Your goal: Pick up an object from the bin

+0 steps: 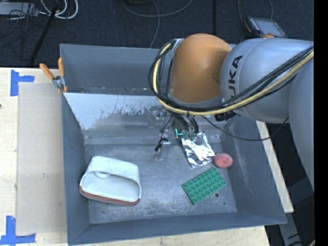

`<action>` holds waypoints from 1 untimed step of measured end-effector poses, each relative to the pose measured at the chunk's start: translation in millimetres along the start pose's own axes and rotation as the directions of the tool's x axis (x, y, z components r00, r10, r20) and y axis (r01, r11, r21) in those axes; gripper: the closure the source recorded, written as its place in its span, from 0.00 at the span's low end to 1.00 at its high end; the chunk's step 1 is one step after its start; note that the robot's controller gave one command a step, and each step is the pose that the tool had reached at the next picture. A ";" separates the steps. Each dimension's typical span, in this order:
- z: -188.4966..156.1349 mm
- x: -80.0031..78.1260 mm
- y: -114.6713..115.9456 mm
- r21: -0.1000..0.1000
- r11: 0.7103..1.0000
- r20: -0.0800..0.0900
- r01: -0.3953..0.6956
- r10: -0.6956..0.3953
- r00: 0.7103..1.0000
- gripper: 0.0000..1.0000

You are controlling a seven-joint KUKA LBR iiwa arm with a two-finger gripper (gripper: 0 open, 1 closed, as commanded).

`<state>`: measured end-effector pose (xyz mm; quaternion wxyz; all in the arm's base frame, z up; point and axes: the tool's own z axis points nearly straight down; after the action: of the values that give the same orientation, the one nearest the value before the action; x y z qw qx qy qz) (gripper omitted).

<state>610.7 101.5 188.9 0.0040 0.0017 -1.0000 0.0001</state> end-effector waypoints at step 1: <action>49.6 49.0 60.6 0.000 0.955 0.003 0.298 -0.298 0.955 0.00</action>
Offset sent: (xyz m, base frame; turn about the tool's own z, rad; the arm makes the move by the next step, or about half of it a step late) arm -0.0479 0.0583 -0.0470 -0.3000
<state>561.1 161.9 139.7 0.0025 0.1524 -0.9883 -0.0007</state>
